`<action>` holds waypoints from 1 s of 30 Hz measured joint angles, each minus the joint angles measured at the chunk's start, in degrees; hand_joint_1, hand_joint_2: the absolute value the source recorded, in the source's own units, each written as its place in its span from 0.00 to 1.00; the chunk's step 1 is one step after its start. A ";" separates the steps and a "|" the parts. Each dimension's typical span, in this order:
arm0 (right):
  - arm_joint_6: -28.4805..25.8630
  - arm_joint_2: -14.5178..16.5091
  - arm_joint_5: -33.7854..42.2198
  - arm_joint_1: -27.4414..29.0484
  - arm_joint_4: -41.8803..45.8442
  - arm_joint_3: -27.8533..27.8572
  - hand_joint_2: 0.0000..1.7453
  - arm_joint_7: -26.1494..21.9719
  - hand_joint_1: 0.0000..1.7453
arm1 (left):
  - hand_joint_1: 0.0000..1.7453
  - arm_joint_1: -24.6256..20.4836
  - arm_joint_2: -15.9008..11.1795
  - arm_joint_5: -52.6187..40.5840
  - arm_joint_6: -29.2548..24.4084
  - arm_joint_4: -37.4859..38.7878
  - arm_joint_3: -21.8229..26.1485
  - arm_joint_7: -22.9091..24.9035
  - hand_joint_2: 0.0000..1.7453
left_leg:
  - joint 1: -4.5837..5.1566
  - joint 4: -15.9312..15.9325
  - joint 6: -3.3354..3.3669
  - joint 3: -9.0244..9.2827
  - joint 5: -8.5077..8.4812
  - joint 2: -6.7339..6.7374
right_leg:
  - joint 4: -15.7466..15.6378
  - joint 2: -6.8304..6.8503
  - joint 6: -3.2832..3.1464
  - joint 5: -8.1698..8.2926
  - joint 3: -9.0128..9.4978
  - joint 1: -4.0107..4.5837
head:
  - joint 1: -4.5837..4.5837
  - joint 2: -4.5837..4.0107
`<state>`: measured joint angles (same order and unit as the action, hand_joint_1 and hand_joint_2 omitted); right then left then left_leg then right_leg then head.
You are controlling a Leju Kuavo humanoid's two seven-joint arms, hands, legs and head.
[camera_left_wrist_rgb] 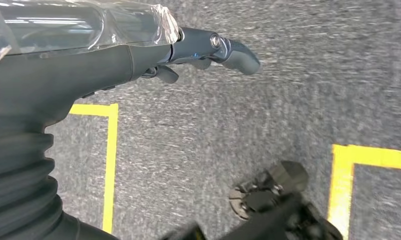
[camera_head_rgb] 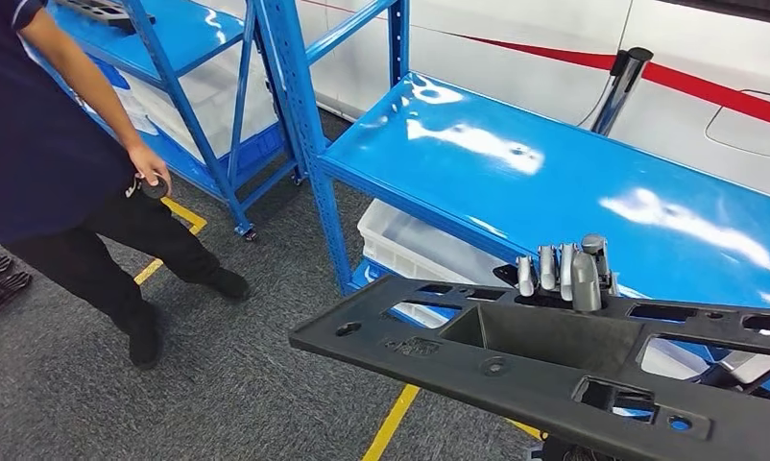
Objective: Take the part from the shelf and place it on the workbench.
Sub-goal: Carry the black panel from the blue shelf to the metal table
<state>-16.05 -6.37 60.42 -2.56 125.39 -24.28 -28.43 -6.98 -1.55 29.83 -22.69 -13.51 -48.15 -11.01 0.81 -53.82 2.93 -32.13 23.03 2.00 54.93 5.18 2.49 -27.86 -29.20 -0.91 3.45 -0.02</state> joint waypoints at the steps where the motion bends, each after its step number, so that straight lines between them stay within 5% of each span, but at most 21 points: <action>1: 0.09 0.05 0.04 0.09 -0.11 -0.02 1.00 -0.13 1.00 | 0.00 -0.02 -0.07 0.05 0.07 0.00 0.00 0.01 1.00 | -0.04 0.22 0.51 0.18 -0.18 -0.97 | 1.11 -0.70 0.41 -0.98 -0.22 0.01 | -0.03 0.00; 4: 0.23 0.05 0.17 0.40 -0.34 -0.08 1.00 -0.31 1.00 | 0.00 -0.06 -0.16 0.13 0.20 0.00 0.00 0.04 1.00 | -0.22 0.54 1.20 0.53 -0.44 -2.95 | 11.58 -4.36 0.66 -6.22 -5.02 -0.08 | -0.22 0.00; 6: 0.26 0.05 0.29 0.66 -0.65 -0.11 1.00 -0.32 1.00 | 0.00 0.05 -0.14 0.19 0.26 0.00 0.00 0.05 1.00 | -0.15 0.50 1.27 0.57 -0.41 -4.51 | 16.67 -4.95 0.67 -7.15 -8.08 -0.05 | -0.29 0.00; 8: 0.28 0.05 0.39 0.74 -0.88 -0.11 1.00 -0.33 1.00 | 0.00 0.25 -0.16 0.24 0.26 0.00 0.00 0.08 1.00 | -0.15 0.39 1.23 0.70 -0.36 -6.12 | 12.73 -5.34 0.59 -3.61 -6.97 -0.14 | -0.31 0.00; 10: 0.31 0.06 0.46 0.72 -0.99 -0.11 1.00 -0.33 1.00 | 0.00 0.28 -0.17 0.25 0.26 0.00 0.00 0.09 1.00 | -0.11 0.05 0.96 0.57 -0.18 -7.67 | 4.53 -7.82 0.41 0.52 -3.71 -0.42 | -0.29 0.00; 12: 0.37 0.08 0.53 0.75 -1.10 -0.11 1.00 -0.33 1.00 | 0.00 0.29 -0.17 0.25 0.26 0.00 0.00 0.10 1.00 | -0.14 -0.33 0.48 0.01 -0.07 -8.91 | 0.50 -9.64 0.09 1.90 -2.20 -0.52 | -0.27 0.00; 15: 0.42 0.12 0.57 0.74 -1.25 -0.11 1.00 -0.34 1.00 | 0.00 0.44 -0.34 0.26 0.25 0.03 0.00 0.10 1.00 | -0.41 -0.58 -0.41 -0.58 0.03 -9.83 | 0.20 -8.14 -0.71 1.95 -2.14 -0.34 | -0.27 0.00; 17: 0.49 0.23 0.57 0.62 -1.34 -0.11 1.00 -0.33 1.00 | 0.00 0.44 -0.47 0.29 0.24 0.06 0.00 0.11 1.00 | -0.44 -3.89 -1.17 -2.13 1.95 -7.15 | 0.01 -6.66 -1.32 1.95 -1.85 -0.49 | -0.03 0.00; 19: 0.60 0.34 0.60 0.64 -1.51 -0.11 1.00 -0.33 1.00 | 0.00 0.37 -0.44 0.40 0.21 0.06 0.01 0.14 1.00 | -0.72 -11.66 -1.98 -5.95 5.57 -3.91 | 0.01 -5.13 -1.74 1.68 -1.54 -0.42 | 0.22 0.00; 21: 0.76 0.39 0.73 0.71 -1.75 -0.11 1.00 -0.38 1.00 | 0.00 0.40 -0.46 0.51 0.17 0.06 0.02 0.19 1.00 | -1.27 -17.76 -2.54 -9.24 7.31 -3.12 | 0.02 -3.50 -1.85 1.35 -1.22 -0.38 | 0.23 0.00; 22: 0.84 0.41 0.83 0.74 -1.87 -0.11 1.00 -0.44 1.00 | 0.00 0.47 -0.48 0.52 0.16 0.07 0.02 0.26 1.00 | -1.50 -17.82 -2.70 -9.40 6.70 -2.93 | 0.02 -2.73 -1.78 1.15 -1.02 -0.41 | 0.24 0.00; 26: 1.28 0.42 1.42 1.25 -2.03 0.02 1.00 -0.96 1.00 | 0.00 0.70 -0.57 0.17 -0.10 0.07 0.00 0.68 1.00 | -1.18 -3.74 -2.03 -2.39 0.29 0.47 | 0.02 -0.20 -0.75 0.12 0.24 -0.19 | 0.22 0.00; 28: 1.58 0.40 1.97 1.88 -2.02 0.38 1.00 -1.30 1.00 | 0.00 0.64 -0.49 -0.01 -0.57 0.07 0.00 0.75 1.00 | -0.63 -1.25 -1.37 -1.31 -0.18 1.06 | -0.05 0.82 -0.10 -0.30 0.63 0.06 | 0.14 0.00; 30: 1.80 0.35 2.46 2.42 -1.99 0.85 1.00 -1.46 1.00 | 0.00 0.82 -0.36 -0.10 -1.01 0.06 -0.01 0.83 1.00 | -0.58 -1.10 -0.77 -1.35 -0.22 -0.11 | -0.12 1.14 0.49 -0.67 0.94 -0.08 | 0.09 0.00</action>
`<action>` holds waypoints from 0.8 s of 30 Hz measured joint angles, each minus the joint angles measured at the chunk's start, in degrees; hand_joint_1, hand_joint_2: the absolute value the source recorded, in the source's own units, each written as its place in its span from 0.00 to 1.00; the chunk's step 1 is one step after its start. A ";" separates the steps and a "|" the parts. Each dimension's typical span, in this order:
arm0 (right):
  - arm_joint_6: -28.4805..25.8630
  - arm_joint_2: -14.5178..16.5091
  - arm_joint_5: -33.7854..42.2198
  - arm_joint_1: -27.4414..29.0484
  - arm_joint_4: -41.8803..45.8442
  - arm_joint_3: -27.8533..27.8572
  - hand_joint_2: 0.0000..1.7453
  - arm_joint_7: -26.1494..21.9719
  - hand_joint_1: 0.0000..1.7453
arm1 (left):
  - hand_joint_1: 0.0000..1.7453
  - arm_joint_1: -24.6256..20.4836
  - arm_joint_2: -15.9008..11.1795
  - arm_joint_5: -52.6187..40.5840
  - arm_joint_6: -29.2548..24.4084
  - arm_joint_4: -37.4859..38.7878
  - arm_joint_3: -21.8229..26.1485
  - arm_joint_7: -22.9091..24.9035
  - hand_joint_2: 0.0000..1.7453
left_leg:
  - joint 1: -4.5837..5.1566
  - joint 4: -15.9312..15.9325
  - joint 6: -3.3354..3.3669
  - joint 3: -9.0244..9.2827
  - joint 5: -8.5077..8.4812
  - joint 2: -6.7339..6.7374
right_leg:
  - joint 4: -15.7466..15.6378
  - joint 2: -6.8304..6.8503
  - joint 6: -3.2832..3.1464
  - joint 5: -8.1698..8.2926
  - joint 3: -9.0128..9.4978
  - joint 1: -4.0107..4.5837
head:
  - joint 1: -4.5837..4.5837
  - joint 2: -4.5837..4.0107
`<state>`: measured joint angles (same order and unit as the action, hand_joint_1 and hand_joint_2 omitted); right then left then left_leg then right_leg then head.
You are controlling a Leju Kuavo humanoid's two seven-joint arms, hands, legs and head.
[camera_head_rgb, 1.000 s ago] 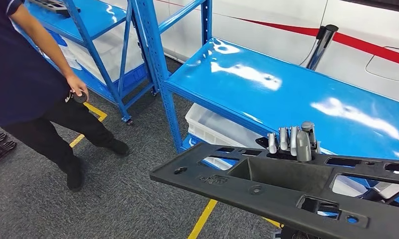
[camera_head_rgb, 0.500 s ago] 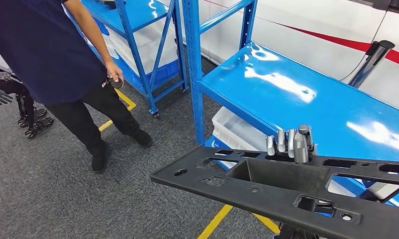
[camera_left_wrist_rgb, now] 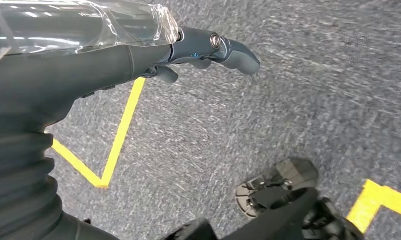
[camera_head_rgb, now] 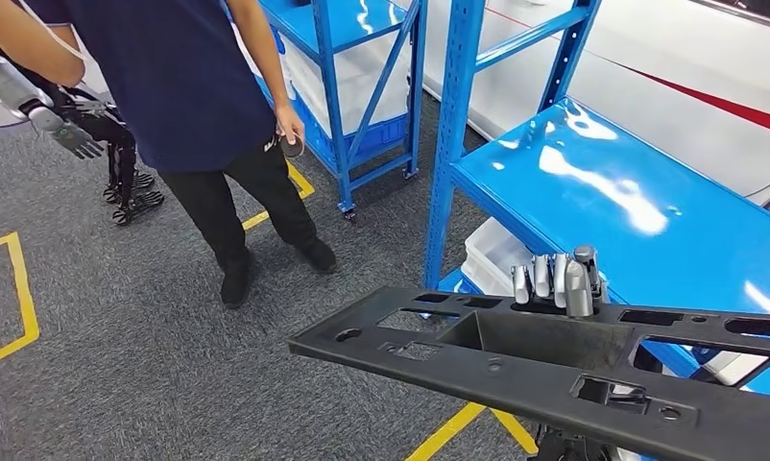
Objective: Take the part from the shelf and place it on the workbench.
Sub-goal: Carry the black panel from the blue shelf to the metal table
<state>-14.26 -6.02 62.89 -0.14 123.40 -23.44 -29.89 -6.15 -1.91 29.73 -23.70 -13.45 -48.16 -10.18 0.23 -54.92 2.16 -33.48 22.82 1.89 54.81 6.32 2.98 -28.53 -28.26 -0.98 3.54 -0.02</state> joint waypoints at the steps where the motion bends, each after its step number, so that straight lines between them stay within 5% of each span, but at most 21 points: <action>1: 0.07 -0.04 0.14 0.19 0.02 0.23 1.00 -0.01 1.00 | 0.00 0.07 0.08 -0.01 -0.12 0.00 -0.01 0.04 1.00 | -0.10 0.21 0.35 0.15 -0.06 -0.54 | 0.64 -0.90 0.22 -0.61 -0.13 -0.13 | -0.02 0.00; 3: 0.20 -0.14 0.29 0.57 0.09 0.80 1.00 -0.01 1.00 | 0.00 -0.04 0.23 0.01 -0.24 0.00 -0.01 0.13 1.00 | -0.38 0.58 1.04 0.51 -0.23 -1.65 | 5.51 -3.91 0.44 -3.51 -2.28 -0.33 | -0.19 0.00; 5: 0.27 -0.21 0.37 1.05 0.12 1.26 1.00 0.00 1.00 | 0.00 -0.39 0.37 -0.04 -0.30 0.01 -0.01 0.15 1.00 | -0.22 0.59 1.42 0.59 -0.17 -3.01 | 13.74 -5.73 0.45 -6.93 -6.59 -0.27 | -0.34 0.00; 7: 0.27 -0.25 0.49 1.34 0.11 1.58 1.00 0.08 1.00 | 0.00 -0.48 0.60 -0.34 -0.29 0.01 -0.03 0.37 1.00 | -0.11 0.56 1.51 0.76 -0.07 -4.63 | 17.46 -6.09 0.49 -6.96 -9.22 -0.22 | -0.37 0.00; 9: 0.27 -0.28 0.60 1.38 0.11 1.92 1.00 0.17 1.00 | 0.00 -0.40 0.83 -0.70 -0.33 0.01 -0.07 0.81 1.00 | -0.17 0.45 1.42 1.07 0.06 -6.37 | 12.23 -6.78 0.50 -2.78 -7.57 -0.36 | -0.38 0.00; 11: 0.27 -0.30 0.64 1.35 0.11 2.20 1.00 0.21 1.00 | 0.00 -0.45 0.97 -0.84 -0.50 0.01 -0.10 1.08 1.00 | -0.16 0.16 1.05 1.13 0.30 -8.02 | 4.44 -9.28 0.44 1.00 -4.43 -0.75 | -0.40 0.00; 13: 0.28 -0.31 0.69 1.35 0.11 2.39 1.00 0.25 1.00 | 0.00 -0.48 1.05 -0.87 -0.70 0.01 -0.11 1.14 1.00 | -0.13 -0.05 0.48 0.79 0.37 -9.32 | 1.40 -10.55 0.06 1.89 -3.21 -0.78 | -0.40 0.00; 15: 0.29 -0.33 0.70 1.28 0.11 2.56 1.00 0.28 1.00 | 0.00 -0.29 1.09 -0.88 -0.80 0.01 -0.13 1.20 1.00 | -0.36 -0.08 -0.14 0.44 0.32 -9.94 | 1.27 -9.29 -0.66 2.05 -3.17 -0.51 | -0.39 0.00; 17: 0.31 -0.33 0.70 1.18 0.12 2.65 1.00 0.31 1.00 | 0.00 -0.24 1.13 -0.90 -0.89 0.01 -0.14 1.30 1.00 | -0.29 -2.16 -0.74 -0.60 1.60 -7.39 | 1.10 -7.96 -1.43 2.16 -3.03 -0.51 | -0.24 0.00; 19: 0.31 -0.32 0.69 1.20 0.13 2.67 1.00 0.33 1.00 | 0.00 -0.57 1.20 -0.91 -0.96 0.01 -0.14 1.35 1.00 | -0.22 -9.11 -1.24 -3.93 5.07 -3.89 | 1.04 -6.43 -1.94 2.05 -2.91 -0.39 | -0.02 0.00; 21: 0.32 -0.34 0.71 1.26 0.14 2.69 1.00 0.34 1.00 | 0.00 -0.89 1.25 -0.90 -0.97 0.01 -0.13 1.35 1.00 | -0.40 -16.81 -1.51 -7.75 7.95 -2.94 | 1.05 -4.78 -2.11 1.89 -2.86 -0.18 | 0.04 0.00; 23: 0.32 -0.34 0.72 1.27 0.14 2.69 1.00 0.36 1.00 | 0.00 -0.85 1.27 -0.91 -0.97 0.01 -0.13 1.43 1.00 | -0.44 -17.13 -1.48 -7.82 7.09 -2.74 | 1.05 -3.36 -2.09 1.68 -2.67 -0.12 | 0.04 0.00; 24: 0.32 -0.34 0.72 1.27 0.14 2.69 1.00 0.36 1.00 | 0.00 -0.75 1.27 -0.92 -0.96 0.01 -0.13 1.48 1.00 | -0.40 -13.64 -1.33 -5.96 5.29 -2.32 | 1.05 -2.73 -2.00 1.52 -2.47 -0.11 | 0.04 0.00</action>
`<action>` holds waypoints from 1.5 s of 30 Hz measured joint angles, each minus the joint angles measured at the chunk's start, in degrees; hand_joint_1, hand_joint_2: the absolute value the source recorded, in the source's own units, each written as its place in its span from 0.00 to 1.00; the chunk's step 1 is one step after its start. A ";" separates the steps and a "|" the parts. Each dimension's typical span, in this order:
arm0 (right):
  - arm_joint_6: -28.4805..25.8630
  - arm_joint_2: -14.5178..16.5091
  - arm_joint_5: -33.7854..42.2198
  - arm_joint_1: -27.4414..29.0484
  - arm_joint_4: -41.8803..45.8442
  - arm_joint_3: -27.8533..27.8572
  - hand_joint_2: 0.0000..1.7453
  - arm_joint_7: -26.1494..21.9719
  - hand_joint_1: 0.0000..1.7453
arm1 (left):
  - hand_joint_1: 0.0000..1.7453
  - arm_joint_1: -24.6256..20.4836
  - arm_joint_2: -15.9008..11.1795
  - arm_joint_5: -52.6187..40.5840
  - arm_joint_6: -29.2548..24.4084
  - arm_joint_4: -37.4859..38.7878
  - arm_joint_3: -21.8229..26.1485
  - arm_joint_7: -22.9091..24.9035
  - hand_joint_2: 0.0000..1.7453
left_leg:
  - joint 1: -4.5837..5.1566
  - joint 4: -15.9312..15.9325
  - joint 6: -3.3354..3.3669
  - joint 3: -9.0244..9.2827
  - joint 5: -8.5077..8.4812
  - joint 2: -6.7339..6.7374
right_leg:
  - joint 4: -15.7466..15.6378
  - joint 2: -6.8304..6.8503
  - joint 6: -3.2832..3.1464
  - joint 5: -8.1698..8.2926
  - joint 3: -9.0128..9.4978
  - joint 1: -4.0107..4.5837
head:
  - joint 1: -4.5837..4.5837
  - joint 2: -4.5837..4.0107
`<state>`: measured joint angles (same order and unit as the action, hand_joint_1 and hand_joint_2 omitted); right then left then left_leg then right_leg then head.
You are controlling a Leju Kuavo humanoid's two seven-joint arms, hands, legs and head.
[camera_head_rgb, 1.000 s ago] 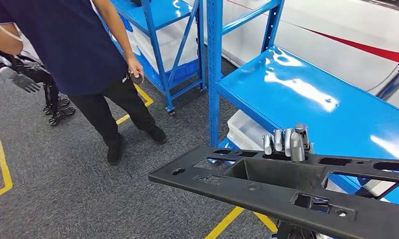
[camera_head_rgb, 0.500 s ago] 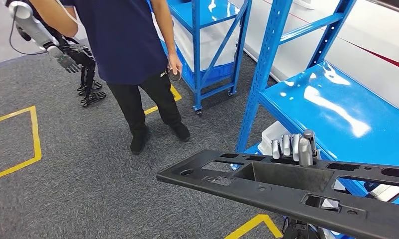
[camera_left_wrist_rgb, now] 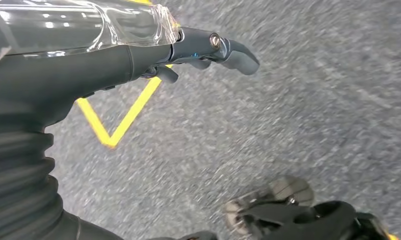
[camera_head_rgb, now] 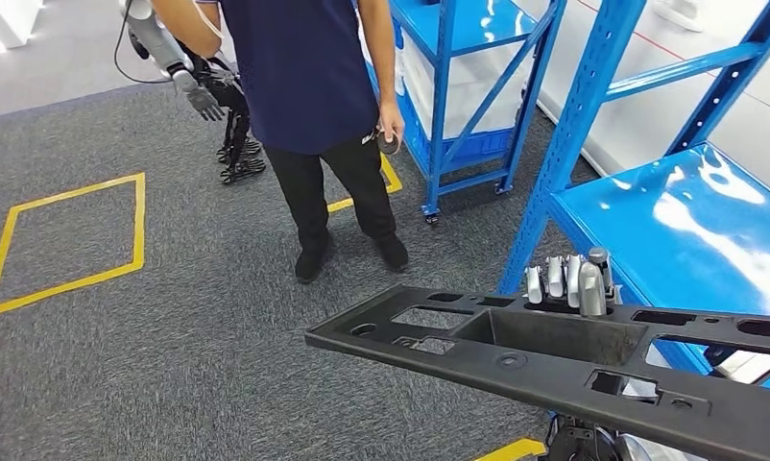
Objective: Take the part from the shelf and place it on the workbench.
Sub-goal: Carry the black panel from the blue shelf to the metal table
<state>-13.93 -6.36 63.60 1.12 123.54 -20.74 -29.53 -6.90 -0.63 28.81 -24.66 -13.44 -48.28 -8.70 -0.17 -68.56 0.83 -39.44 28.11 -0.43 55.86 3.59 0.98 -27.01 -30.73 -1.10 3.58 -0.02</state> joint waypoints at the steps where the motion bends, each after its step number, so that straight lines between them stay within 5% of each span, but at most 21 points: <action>1: 0.00 0.00 0.00 0.00 0.00 0.01 1.00 0.00 1.00 | 0.00 0.09 0.00 -0.02 0.03 0.00 -0.01 0.05 1.00 | 0.15 4.61 0.26 2.46 -1.91 1.22 | 0.00 0.57 0.14 -0.17 0.24 0.02 | 0.00 0.00; 4: 0.03 0.00 0.00 0.03 0.00 0.08 1.00 0.02 1.00 | 0.00 -0.02 0.08 -0.35 0.08 -0.02 -0.03 0.10 1.00 | 1.11 13.03 1.19 6.59 -4.34 4.00 | 0.02 2.20 0.88 -0.74 0.71 0.38 | -0.04 0.00; 7: 0.08 -0.01 0.00 0.03 0.00 0.18 1.00 0.04 1.00 | 0.00 0.25 0.20 -0.74 0.02 -0.02 -0.04 0.24 1.00 | 1.20 13.71 1.94 6.82 -4.45 2.28 | -0.05 2.87 1.65 -1.31 1.25 0.34 | -0.15 0.00; 9: 0.14 -0.03 -0.01 0.09 0.02 0.44 1.00 0.03 1.00 | 0.00 0.27 0.24 -0.83 -0.04 -0.01 -0.04 0.45 1.00 | 0.80 14.26 2.59 7.43 -4.71 1.02 | 3.16 0.18 2.03 -3.44 0.23 0.19 | -0.23 0.00; 11: 0.19 -0.04 -0.01 0.31 0.03 0.81 1.00 0.01 1.00 | 0.00 0.07 0.31 -0.86 -0.10 0.00 -0.04 0.67 1.00 | 0.66 14.34 3.01 7.61 -4.71 -0.33 | 10.84 -2.71 2.15 -7.05 -3.47 0.10 | -0.36 0.00; 13: 0.18 -0.04 0.00 0.60 0.01 1.10 1.00 0.04 1.00 | 0.00 0.05 0.42 -0.90 -0.08 0.00 -0.06 0.87 1.00 | 0.67 14.31 3.09 7.70 -4.64 -1.96 | 16.61 -3.37 2.28 -8.53 -6.87 0.08 | -0.44 0.00; 15: 0.18 -0.04 -0.01 0.74 0.00 1.31 1.00 0.10 1.00 | 0.00 0.19 0.47 -0.96 -0.04 0.00 -0.10 1.10 1.00 | 0.56 14.25 2.97 7.91 -4.55 -3.65 | 13.83 -3.72 2.32 -5.52 -6.27 -0.06 | -0.45 0.00; 18: 0.18 -0.04 -0.02 0.81 -0.01 1.44 1.00 0.16 1.00 | 0.00 0.07 0.45 -1.06 -0.03 0.00 -0.13 1.31 1.00 | 0.45 13.78 2.21 7.92 -4.17 -6.04 | 2.60 -7.27 2.28 -0.05 -1.56 -0.60 | -0.45 0.00; 21: 0.19 -0.01 -0.02 0.93 -0.02 1.44 1.00 0.23 1.00 | 0.00 0.12 0.43 -1.13 -0.01 0.00 -0.22 1.42 1.00 | 0.21 13.71 1.25 7.29 -4.29 -7.94 | 0.55 -7.50 1.40 0.30 -0.73 -0.40 | -0.43 0.00; 24: 0.20 0.08 -0.02 0.89 -0.02 1.44 1.00 0.27 1.00 | 0.00 0.18 0.38 -1.03 -0.01 0.00 -0.38 1.48 1.00 | 0.21 10.44 0.47 5.55 -2.48 -5.02 | 0.31 -5.26 0.31 0.37 -0.52 -0.32 | -0.19 0.00; 26: 0.21 0.11 -0.03 1.02 -0.02 1.45 1.00 0.28 1.00 | 0.00 -0.18 0.34 -0.71 0.09 0.00 -0.41 1.62 1.00 | 0.28 2.73 0.02 1.71 1.03 -1.57 | 0.29 -3.57 -0.17 0.16 -0.39 -0.06 | 0.07 0.00; 28: 0.21 0.11 -0.03 1.12 -0.02 1.46 1.00 0.28 1.00 | 0.00 -0.36 0.31 -0.47 0.12 0.00 -0.40 1.79 1.00 | 0.20 -3.86 -0.11 -1.76 3.10 -0.64 | 0.29 -1.90 -0.41 -0.07 -0.30 0.29 | 0.08 0.00; 29: 0.21 0.11 -0.04 1.13 -0.02 1.46 1.00 0.28 1.00 | 0.00 -0.30 0.28 -0.44 0.11 0.00 -0.39 1.83 1.00 | 0.23 -4.25 0.00 -2.02 2.68 -0.54 | 0.29 -1.18 -0.47 -0.19 -0.20 0.43 | 0.08 0.00; 31: 0.21 0.11 -0.07 1.13 -0.02 1.47 1.00 0.28 1.00 | 0.00 -0.13 0.22 -0.45 0.14 0.00 -0.39 1.86 1.00 | 0.55 2.12 0.65 1.23 -0.90 0.31 | 0.28 0.15 -0.50 -0.52 0.25 0.65 | 0.09 0.00; 33: 0.21 0.12 -0.20 1.12 -0.02 1.49 1.00 0.29 1.00 | 0.00 -0.15 0.17 -0.47 0.18 0.00 -0.40 1.86 1.00 | 1.55 10.51 1.74 5.52 -3.84 3.26 | 0.23 1.34 -0.33 -0.90 0.74 0.83 | 0.07 0.00; 35: 0.21 0.13 -0.34 1.12 -0.02 1.50 1.00 0.35 1.00 | 0.00 -0.26 0.13 -0.48 0.21 0.00 -0.42 1.86 1.00 | 2.40 13.53 2.45 6.78 -4.30 4.73 | 0.15 2.44 0.00 -1.15 0.95 0.90 | 0.08 0.00; 37: 0.21 0.14 -0.42 1.07 -0.02 1.53 1.00 0.42 1.00 | 0.00 -0.15 0.14 -0.48 0.19 -0.01 -0.43 1.95 1.00 | 2.27 14.06 2.73 6.93 -4.59 3.37 | 0.04 3.17 0.43 -1.44 1.26 0.89 | 0.10 0.00; 39: 0.25 0.14 -0.48 1.02 -0.01 1.62 1.00 0.45 1.00 | 0.00 -0.01 0.14 -0.47 0.13 -0.01 -0.45 2.06 1.00 | 1.67 14.94 3.06 7.70 -5.05 2.01 | 1.86 0.83 0.89 -2.76 0.89 0.82 | 0.04 -0.01; 41: 0.29 0.13 -0.51 1.10 0.00 1.85 1.00 0.46 1.00 | 0.00 -0.14 0.19 -0.44 0.09 -0.01 -0.46 2.10 1.00 | 1.26 15.33 3.33 8.17 -5.26 0.56 | 8.51 -2.53 1.25 -5.99 -2.25 0.64 | -0.10 -0.01; 43: 0.31 0.13 -0.52 1.21 -0.01 2.06 1.00 0.45 1.00 | 0.00 -0.29 0.33 -0.40 0.10 -0.01 -0.46 2.10 1.00 | 1.08 15.30 3.42 8.21 -5.23 -1.07 | 15.75 -3.38 1.59 -8.40 -6.37 0.39 | -0.21 0.00; 45: 0.31 0.13 -0.52 1.26 -0.04 2.24 1.00 0.46 1.00 | 0.00 -0.23 0.45 -0.32 0.09 -0.01 -0.47 2.10 1.00 | 0.72 15.17 3.20 8.35 -5.10 -2.80 | 15.41 -3.51 2.03 -6.47 -6.98 0.01 | -0.22 0.00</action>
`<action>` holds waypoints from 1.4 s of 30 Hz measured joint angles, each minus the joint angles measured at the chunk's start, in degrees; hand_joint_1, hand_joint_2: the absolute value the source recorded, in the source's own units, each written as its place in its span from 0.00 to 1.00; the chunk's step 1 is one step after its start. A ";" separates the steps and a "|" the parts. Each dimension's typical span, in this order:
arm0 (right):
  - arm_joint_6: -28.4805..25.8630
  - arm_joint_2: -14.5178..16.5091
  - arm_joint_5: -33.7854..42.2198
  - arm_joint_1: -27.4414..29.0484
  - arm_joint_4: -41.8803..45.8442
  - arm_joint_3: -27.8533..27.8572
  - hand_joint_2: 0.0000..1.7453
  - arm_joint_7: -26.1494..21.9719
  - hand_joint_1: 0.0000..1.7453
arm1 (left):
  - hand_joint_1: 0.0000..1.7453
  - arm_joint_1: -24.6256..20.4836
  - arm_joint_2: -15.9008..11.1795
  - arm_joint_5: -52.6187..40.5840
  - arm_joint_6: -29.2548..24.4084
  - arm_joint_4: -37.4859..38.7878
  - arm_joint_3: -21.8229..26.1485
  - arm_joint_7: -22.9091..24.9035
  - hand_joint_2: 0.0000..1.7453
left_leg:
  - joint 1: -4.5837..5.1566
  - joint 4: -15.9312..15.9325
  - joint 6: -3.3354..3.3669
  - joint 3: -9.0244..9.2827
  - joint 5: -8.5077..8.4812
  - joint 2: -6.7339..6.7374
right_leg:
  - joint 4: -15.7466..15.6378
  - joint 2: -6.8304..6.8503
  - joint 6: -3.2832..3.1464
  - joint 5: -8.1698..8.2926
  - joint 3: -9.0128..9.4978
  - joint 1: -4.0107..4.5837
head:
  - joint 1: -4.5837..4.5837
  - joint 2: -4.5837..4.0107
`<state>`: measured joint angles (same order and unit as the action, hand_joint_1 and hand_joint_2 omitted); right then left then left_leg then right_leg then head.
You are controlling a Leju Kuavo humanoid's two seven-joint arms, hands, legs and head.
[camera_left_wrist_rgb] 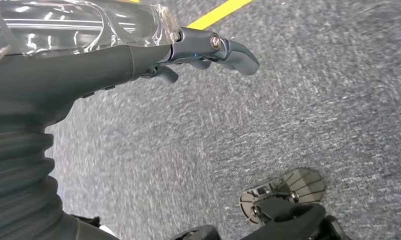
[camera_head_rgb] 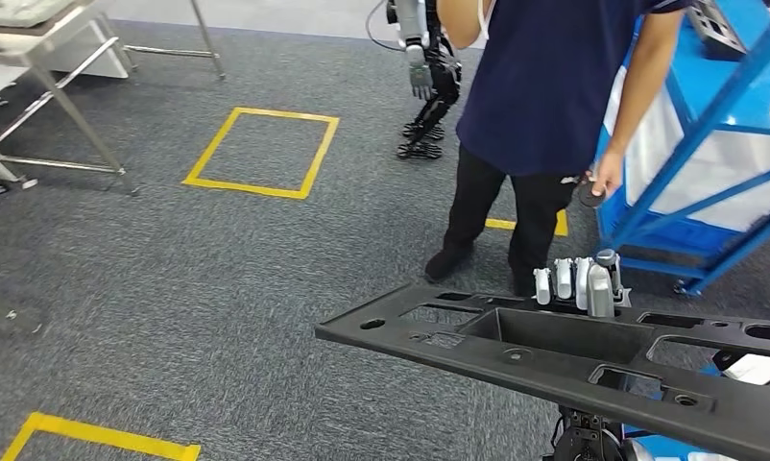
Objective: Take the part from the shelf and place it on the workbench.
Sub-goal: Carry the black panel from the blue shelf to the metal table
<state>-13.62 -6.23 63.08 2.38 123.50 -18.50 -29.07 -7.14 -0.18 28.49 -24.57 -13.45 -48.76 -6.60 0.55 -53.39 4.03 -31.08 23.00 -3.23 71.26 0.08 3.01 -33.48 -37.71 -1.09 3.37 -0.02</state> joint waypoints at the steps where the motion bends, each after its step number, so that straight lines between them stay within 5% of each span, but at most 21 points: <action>1: 0.00 0.00 0.00 -0.01 -0.01 0.09 1.00 0.00 1.00 | 0.00 0.02 0.02 0.07 -0.02 0.00 -0.01 0.00 1.00 | -0.28 -0.23 -0.28 0.09 0.17 -0.89 | -3.48 -0.45 0.35 2.36 1.39 -0.33 | -0.01 0.00; 4: 0.01 0.01 -0.01 -0.03 -0.04 0.21 1.00 0.04 1.00 | 0.00 -0.22 -0.04 0.34 -0.12 0.00 -0.01 0.09 1.00 | -0.70 -1.55 -1.64 -0.45 0.95 -3.21 | -13.42 -3.76 0.99 6.55 5.75 -1.29 | -0.05 0.00; 7: 0.01 0.03 -0.03 -0.14 -0.07 0.25 1.00 0.10 1.00 | 0.00 -0.12 -0.06 0.46 -0.20 0.01 -0.01 0.20 1.00 | -0.98 -1.77 -2.61 -1.27 0.94 -4.74 | -14.30 -3.04 -0.22 6.54 5.95 -0.97 | -0.04 0.00; 9: 0.01 0.05 -0.04 -0.27 -0.07 0.25 1.00 0.09 1.00 | 0.00 -0.05 -0.04 0.49 -0.24 0.00 -0.01 0.22 1.00 | -1.02 -3.54 -3.02 -2.18 1.96 -2.87 | -14.43 -1.78 -0.96 6.60 6.07 -0.87 | 0.07 0.00; 11: 0.01 0.08 -0.04 -0.28 -0.06 0.25 1.00 0.10 1.00 | 0.00 -0.33 -0.02 0.49 -0.26 -0.01 -0.03 0.22 1.00 | -0.88 -9.99 -3.41 -5.27 5.10 0.66 | -14.48 -0.37 -1.42 6.49 6.20 -0.59 | 0.30 0.00; 14: 0.01 0.10 -0.04 -0.23 -0.07 0.25 1.00 0.11 1.00 | 0.00 -0.71 -0.01 0.49 -0.28 -0.02 -0.03 0.21 1.00 | -0.88 -19.76 -3.45 -10.32 8.36 2.36 | -14.46 1.95 -1.83 6.17 6.30 -0.03 | 0.43 0.00; 16: 0.01 0.11 -0.04 -0.25 -0.07 0.25 1.00 0.11 1.00 | 0.00 -0.72 0.00 0.44 -0.28 -0.02 -0.05 0.28 1.00 | -0.69 -16.26 -2.94 -8.61 5.83 2.74 | -14.47 3.29 -1.95 5.85 6.68 0.23 | 0.43 0.00; 18: 0.01 0.11 -0.07 -0.27 -0.05 0.25 1.00 0.11 1.00 | 0.00 -0.61 0.00 0.29 -0.28 -0.02 -0.19 0.37 1.00 | 0.15 -7.47 -1.86 -4.14 2.16 5.22 | -14.50 4.45 -1.88 5.42 7.27 0.49 | 0.42 0.00; 20: 0.01 0.10 -0.10 -0.29 -0.05 0.26 1.00 0.16 1.00 | 0.00 -0.76 0.01 -0.02 -0.28 -0.02 -0.41 0.39 1.00 | 1.05 -2.68 -1.01 -1.97 0.90 7.21 | -14.58 5.49 -1.60 5.10 7.57 0.63 | 0.41 0.00; 23: 0.00 0.09 -0.30 -0.42 -0.04 0.28 1.00 0.26 1.00 | 0.00 -0.70 0.01 -0.46 -0.35 -0.02 -0.64 0.51 1.00 | 1.21 -1.61 -0.58 -1.62 0.78 5.81 | -14.75 6.38 -0.96 4.69 8.09 0.59 | 0.41 0.00; 25: -0.01 0.06 -0.60 -0.54 0.05 0.32 1.00 0.27 1.00 | 0.00 -0.66 0.04 -0.54 -0.45 -0.02 -0.81 0.64 1.00 | 0.64 -0.61 -0.28 -0.73 0.26 4.47 | -11.89 3.91 -0.55 2.89 7.22 0.53 | 0.32 0.00; 28: -0.11 0.03 -0.86 -0.45 0.13 0.42 1.00 0.31 1.00 | 0.00 -1.07 0.33 -0.56 -0.57 -0.02 -0.97 0.65 1.00 | 0.17 -0.30 0.01 -0.25 0.05 2.24 | -0.58 0.43 -0.18 -1.67 1.27 0.40 | 0.09 0.00; 30: -0.16 0.02 -0.98 -0.41 0.13 0.49 1.00 0.33 1.00 | 0.00 -1.14 0.55 -0.56 -0.61 -0.02 -1.01 0.63 1.00 | -0.09 -0.37 -0.11 -0.06 0.18 0.49 | 1.99 0.20 0.12 -0.96 -1.05 0.26 | 0.06 0.00; 32: -0.17 0.02 -1.01 -0.43 0.13 0.54 1.00 0.33 1.00 | 0.00 -1.16 0.60 -0.57 -0.63 -0.02 -1.01 0.63 1.00 | -0.51 -0.67 -0.60 0.26 0.56 -1.27 | -4.15 -0.68 0.61 3.60 0.96 -0.22 | 0.06 0.00; 34: -0.17 0.02 -0.98 -0.44 0.13 0.56 1.00 0.32 1.00 | 0.00 -1.35 0.60 -0.57 -0.68 -0.02 -1.01 0.62 1.00 | -0.66 -1.49 -1.40 0.07 1.19 -2.89 | -11.61 -3.01 0.92 6.93 3.95 -0.94 | 0.00 0.00; 36: -0.19 0.00 -0.91 -0.49 0.13 0.59 1.00 0.32 1.00 | 0.00 -1.42 0.60 -0.58 -0.77 -0.02 -1.02 0.60 1.00 | -0.69 -1.91 -2.04 -0.46 1.47 -4.15 | -14.10 -4.00 0.40 7.34 4.87 -1.06 | -0.05 0.00; 37: -0.19 -0.01 -0.91 -0.57 0.13 0.61 1.00 0.32 1.00 | 0.00 -1.31 0.59 -0.58 -0.81 -0.02 -1.02 0.60 1.00 | -0.84 -1.83 -2.24 -0.65 1.43 -4.67 | -14.10 -3.44 -0.15 7.38 4.82 -0.95 | -0.04 0.00; 38: -0.19 -0.03 -0.94 -0.68 0.13 0.62 1.00 0.33 1.00 | 0.00 -1.14 0.57 -0.58 -0.85 -0.02 -1.03 0.59 1.00 | -0.95 -1.90 -2.45 -0.77 1.49 -4.60 | -14.14 -2.81 -0.57 7.41 4.84 -0.89 | -0.04 0.00; 40: -0.19 -0.03 -1.05 -0.83 0.15 0.65 1.00 0.37 1.00 | 0.00 -0.97 0.58 -0.66 -0.91 -0.02 -1.05 0.60 1.00 | -0.93 -4.55 -2.93 -2.00 2.98 -2.04 | -14.25 -1.56 -1.28 7.44 4.96 -0.90 | 0.21 0.00; 42: -0.23 -0.04 -1.11 -0.83 0.16 0.67 1.00 0.41 1.00 | 0.00 -1.20 0.62 -0.79 -0.93 -0.02 -1.10 0.68 1.00 | -0.84 -11.75 -3.36 -5.53 6.39 1.34 | -14.27 -0.20 -1.65 7.26 5.07 -0.70 | 0.50 0.00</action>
<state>-13.85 -6.27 61.97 1.56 123.66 -17.83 -28.66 -8.33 0.44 27.70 -25.50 -13.46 -49.86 -5.92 -0.28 -65.14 0.67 -36.61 29.39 -1.89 56.99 -0.13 1.36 -26.22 -32.64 -1.80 3.87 -0.02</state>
